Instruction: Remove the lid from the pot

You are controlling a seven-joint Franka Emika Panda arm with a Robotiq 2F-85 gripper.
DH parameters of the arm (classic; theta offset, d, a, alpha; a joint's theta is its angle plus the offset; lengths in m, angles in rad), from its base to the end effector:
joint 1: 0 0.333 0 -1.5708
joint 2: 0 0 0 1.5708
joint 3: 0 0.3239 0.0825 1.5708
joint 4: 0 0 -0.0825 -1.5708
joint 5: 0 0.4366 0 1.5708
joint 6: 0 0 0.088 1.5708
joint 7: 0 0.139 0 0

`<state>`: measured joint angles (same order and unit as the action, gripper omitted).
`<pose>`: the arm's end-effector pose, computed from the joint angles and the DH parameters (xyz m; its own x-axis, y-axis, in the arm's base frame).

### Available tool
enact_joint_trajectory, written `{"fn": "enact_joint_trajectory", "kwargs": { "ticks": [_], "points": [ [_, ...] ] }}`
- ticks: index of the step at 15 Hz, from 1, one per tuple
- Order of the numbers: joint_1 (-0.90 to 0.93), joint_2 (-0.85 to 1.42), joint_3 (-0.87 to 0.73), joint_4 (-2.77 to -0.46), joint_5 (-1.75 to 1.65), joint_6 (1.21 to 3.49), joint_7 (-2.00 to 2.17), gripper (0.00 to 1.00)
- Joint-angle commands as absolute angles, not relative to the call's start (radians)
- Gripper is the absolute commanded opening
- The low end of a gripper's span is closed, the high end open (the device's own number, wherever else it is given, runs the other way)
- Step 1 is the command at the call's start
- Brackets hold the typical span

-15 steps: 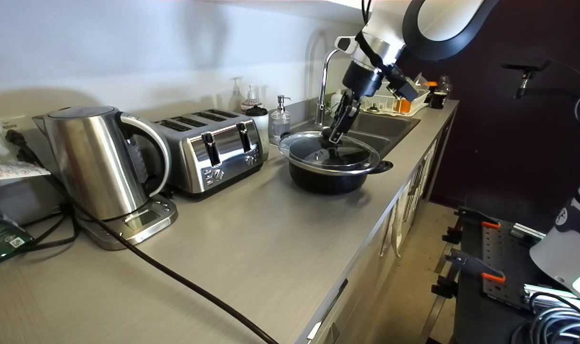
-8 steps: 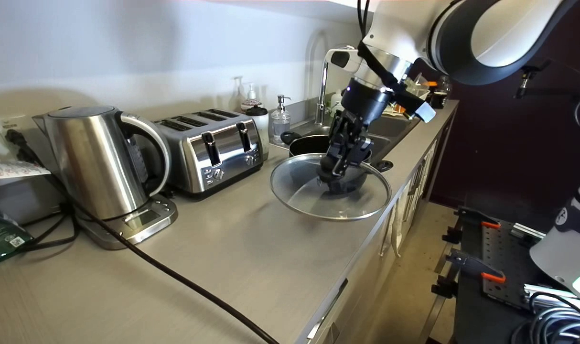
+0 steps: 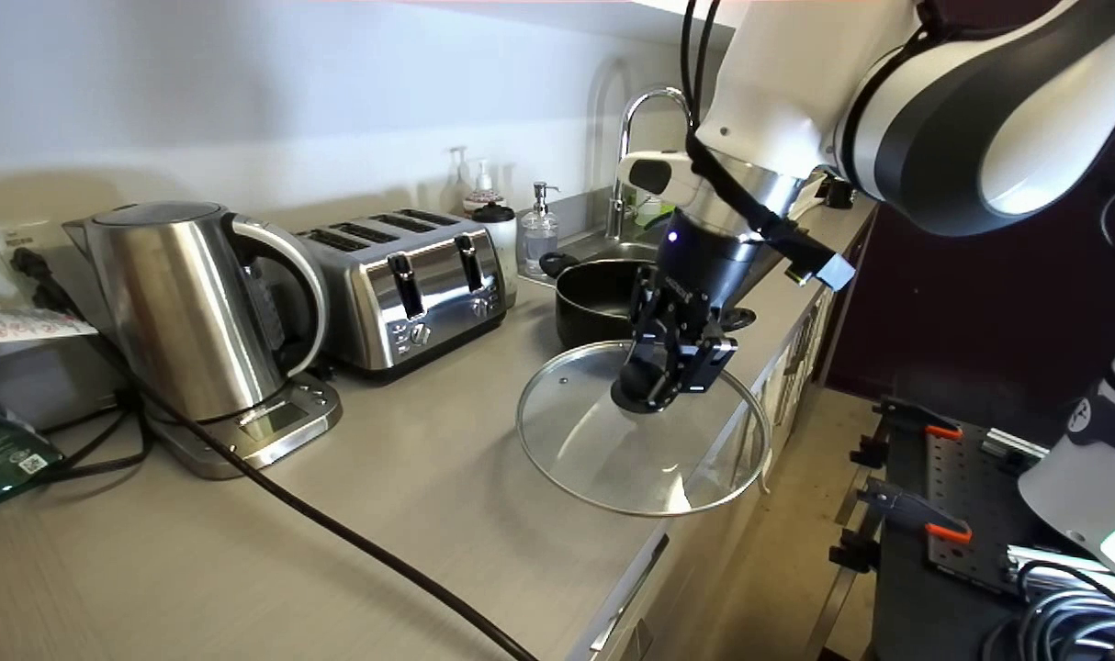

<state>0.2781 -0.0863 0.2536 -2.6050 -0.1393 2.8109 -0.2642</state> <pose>0.4293 0.2560 0.2469 0.5684 0.7867 0.2409 0.7730 -0.6109 0.1709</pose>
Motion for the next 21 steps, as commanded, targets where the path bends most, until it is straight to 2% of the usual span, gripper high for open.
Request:
{"fn": "enact_joint_trajectory", "kwargs": {
  "ticks": [1,10,19,20,21],
  "points": [
    [0.24,0.041,0.244,-2.539,-0.223,2.871,-0.177,0.26],
    [0.258,0.259,0.195,-2.385,-0.23,2.864,-0.092,0.26],
    [0.293,0.319,0.175,-2.289,-0.23,2.859,-0.047,0.26],
    [0.293,0.314,0.176,-2.292,-0.23,2.86,-0.05,0.76],
    [0.288,0.307,0.182,-2.3,-0.223,2.868,-0.058,0.78]
  ]
}}
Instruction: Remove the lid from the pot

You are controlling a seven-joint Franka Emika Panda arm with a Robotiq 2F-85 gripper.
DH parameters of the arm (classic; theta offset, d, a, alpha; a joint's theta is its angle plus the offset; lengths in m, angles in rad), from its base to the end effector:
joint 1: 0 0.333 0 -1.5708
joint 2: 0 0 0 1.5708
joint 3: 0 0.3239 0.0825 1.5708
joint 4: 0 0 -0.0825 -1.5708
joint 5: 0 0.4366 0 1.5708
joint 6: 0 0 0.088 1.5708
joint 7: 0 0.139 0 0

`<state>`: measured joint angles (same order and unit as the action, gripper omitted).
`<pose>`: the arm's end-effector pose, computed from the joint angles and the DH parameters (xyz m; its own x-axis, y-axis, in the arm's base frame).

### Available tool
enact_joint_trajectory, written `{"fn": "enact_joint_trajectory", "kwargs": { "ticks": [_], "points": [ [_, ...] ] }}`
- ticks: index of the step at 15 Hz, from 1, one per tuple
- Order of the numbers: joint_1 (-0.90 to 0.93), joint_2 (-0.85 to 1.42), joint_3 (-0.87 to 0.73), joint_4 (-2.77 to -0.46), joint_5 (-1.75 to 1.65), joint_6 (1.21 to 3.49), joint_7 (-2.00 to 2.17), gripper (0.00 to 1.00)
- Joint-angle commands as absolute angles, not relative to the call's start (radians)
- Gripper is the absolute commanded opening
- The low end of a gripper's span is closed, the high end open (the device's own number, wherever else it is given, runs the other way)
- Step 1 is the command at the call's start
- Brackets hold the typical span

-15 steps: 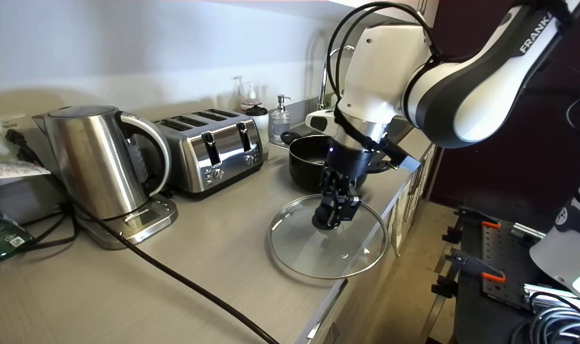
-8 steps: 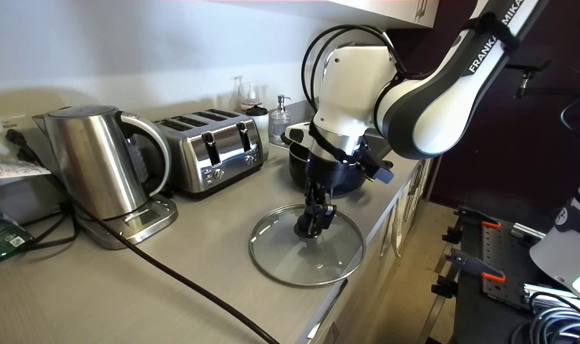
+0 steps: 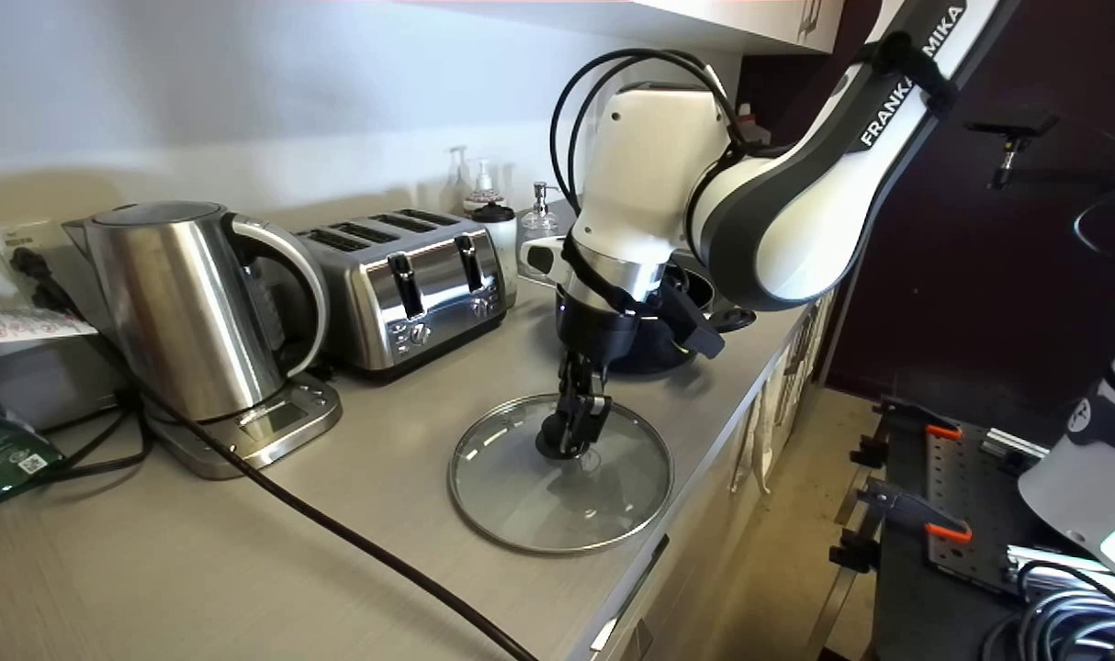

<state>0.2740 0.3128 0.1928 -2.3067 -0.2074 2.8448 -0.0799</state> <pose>0.5159 0.2751 0.1662 0.7264 0.6493 0.2252 0.6540 -0.7538 0.0640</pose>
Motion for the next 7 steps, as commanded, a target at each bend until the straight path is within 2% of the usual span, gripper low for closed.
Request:
{"fn": "enact_joint_trajectory", "kwargs": {
  "ticks": [1,3,7],
  "points": [
    [0.282,0.297,0.188,-2.306,-0.217,2.872,-0.067,0.84],
    [0.269,0.271,0.206,-2.328,-0.2,2.891,-0.086,0.98],
    [0.253,0.24,0.235,-2.347,-0.173,2.911,-0.109,1.0]
  ]
}}
